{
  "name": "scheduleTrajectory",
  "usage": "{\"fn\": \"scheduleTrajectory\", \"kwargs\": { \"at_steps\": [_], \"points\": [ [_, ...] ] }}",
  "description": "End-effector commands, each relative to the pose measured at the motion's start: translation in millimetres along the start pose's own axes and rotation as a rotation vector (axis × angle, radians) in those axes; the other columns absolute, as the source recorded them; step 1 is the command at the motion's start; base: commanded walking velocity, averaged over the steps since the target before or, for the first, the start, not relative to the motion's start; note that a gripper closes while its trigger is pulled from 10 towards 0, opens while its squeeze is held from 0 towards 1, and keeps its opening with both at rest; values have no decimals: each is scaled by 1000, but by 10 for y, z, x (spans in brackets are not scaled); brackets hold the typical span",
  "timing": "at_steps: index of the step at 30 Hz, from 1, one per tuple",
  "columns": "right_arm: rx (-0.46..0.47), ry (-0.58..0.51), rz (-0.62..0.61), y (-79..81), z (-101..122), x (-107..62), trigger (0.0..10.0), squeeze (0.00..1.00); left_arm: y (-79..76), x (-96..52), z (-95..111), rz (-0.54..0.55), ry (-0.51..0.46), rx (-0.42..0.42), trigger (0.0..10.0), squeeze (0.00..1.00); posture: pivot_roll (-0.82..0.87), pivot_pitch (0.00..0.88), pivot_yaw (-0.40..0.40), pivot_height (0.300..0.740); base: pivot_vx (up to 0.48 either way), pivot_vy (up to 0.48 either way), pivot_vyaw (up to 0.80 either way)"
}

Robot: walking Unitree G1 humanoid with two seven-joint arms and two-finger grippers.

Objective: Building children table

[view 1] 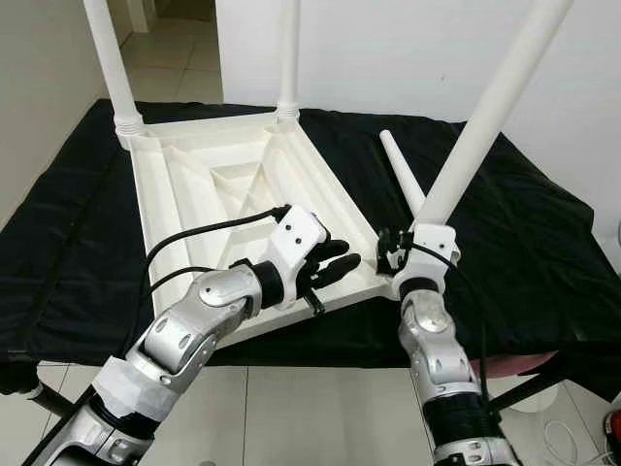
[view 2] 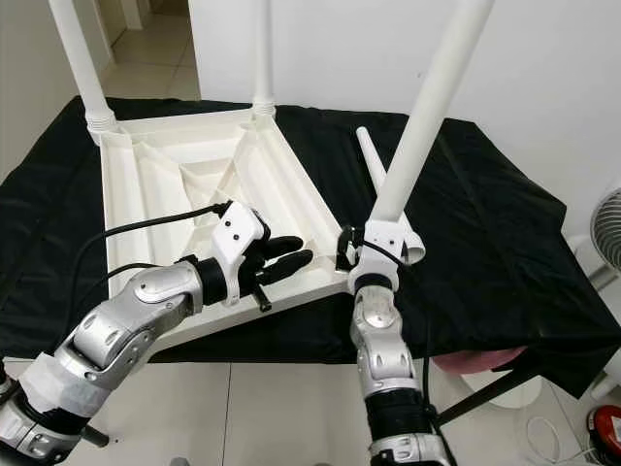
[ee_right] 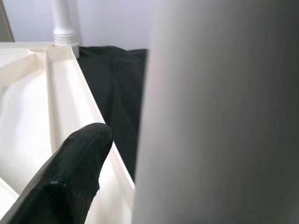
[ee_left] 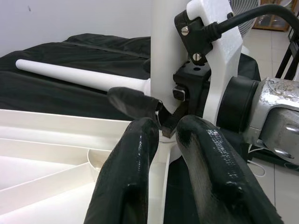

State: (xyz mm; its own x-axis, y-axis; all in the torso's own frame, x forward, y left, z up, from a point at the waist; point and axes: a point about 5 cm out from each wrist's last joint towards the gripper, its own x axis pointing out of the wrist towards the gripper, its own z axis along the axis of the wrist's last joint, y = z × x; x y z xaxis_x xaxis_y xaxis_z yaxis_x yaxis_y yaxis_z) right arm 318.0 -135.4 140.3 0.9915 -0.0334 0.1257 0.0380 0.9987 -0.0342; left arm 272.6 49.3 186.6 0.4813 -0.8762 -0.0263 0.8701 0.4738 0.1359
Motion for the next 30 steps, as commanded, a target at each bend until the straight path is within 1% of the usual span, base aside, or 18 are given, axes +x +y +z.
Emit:
{"fn": "scheduleTrajectory", "kwargs": {
  "at_steps": [1, 2, 3, 4, 6, 8, 9, 10, 12, 14, 15, 17, 20, 27, 30],
  "points": [
    [-1, -13, 91, 23, 15, 6, 10000, 0, -122, 21, 14, -208, -4, 11, 10000, 0, -54, 0, -52, 740, 0, 0, 0],
    [-1, -13, 91, 23, 15, 6, 10000, 0, -122, 21, 14, -208, -4, 11, 10000, 0, -54, 0, -52, 740, 0, 0, 0],
    [5, -25, 138, 6, 29, 1, 10000, 0, -124, 28, 18, -211, -4, 14, 10000, 0, -54, 0, -52, 740, 0, 0, 0],
    [5, -25, 138, 6, 29, 1, 10000, 0, -124, 28, 18, -211, -4, 14, 10000, 0, -54, 0, -52, 740, 0, 0, 0],
    [18, -23, 214, -25, 20, -5, 10000, 0, -137, 48, 18, -211, -2, 7, 10000, 0, -56, 0, -50, 740, 0, 0, 0],
    [11, -18, 272, -70, 3, -7, 10000, 0, -151, 64, 11, -210, 0, 3, 10000, 0, -56, 0, -51, 740, 0, 0, 0],
    [11, -18, 272, -70, 3, -7, 10000, 0, -151, 64, 11, -210, 0, 3, 10000, 0, -56, 0, -51, 740, 0, 0, 0],
    [-8, -24, 323, -115, -8, -9, 10000, 0, -161, 69, 0, -210, 1, -4, 10000, 0, -58, 0, -48, 740, 0, 0, 0],
    [-25, -16, 396, -195, -22, -13, 10000, 0, -171, 82, -39, -179, 5, -7, 10000, 0, -61, 0, -45, 740, 0, 0, 0],
    [-28, -13, 415, -216, -26, -14, 10000, 0, -173, 86, -49, -170, 6, -7, 10000, 0, -61, 0, -45, 740, 0, 0, 0],
    [-48, -12, 450, -270, -30, -7, 10000, 0, -176, 98, -87, -151, 15, -10, 10000, 0, -61, 0, -45, 740, 0, 0, 0],
    [-67, 3, 495, -326, -44, 5, 10000, 0, -172, 118, -141, -117, 28, -17, 10000, 0, -60, 0, -45, 740, 0, 0, 0],
    [-83, 28, 555, -365, -61, 21, 10000, 0, -149, 139, -169, -79, 32, -22, 10000, 0, -55, 0, -50, 740, 0, 0, 0],
    [-90, 58, 604, -426, -93, 68, 10000, 0, -125, 147, -166, -62, 30, -13, 10000, 0, -47, 0, -55, 740, 0, 0, 0],
    [-93, 67, 648, -454, -116, 96, 10000, 0, -109, 133, -155, -56, 30, -8, 10000, 0, -42, 0, -54, 740, 0, 0, 0]
  ]
}}
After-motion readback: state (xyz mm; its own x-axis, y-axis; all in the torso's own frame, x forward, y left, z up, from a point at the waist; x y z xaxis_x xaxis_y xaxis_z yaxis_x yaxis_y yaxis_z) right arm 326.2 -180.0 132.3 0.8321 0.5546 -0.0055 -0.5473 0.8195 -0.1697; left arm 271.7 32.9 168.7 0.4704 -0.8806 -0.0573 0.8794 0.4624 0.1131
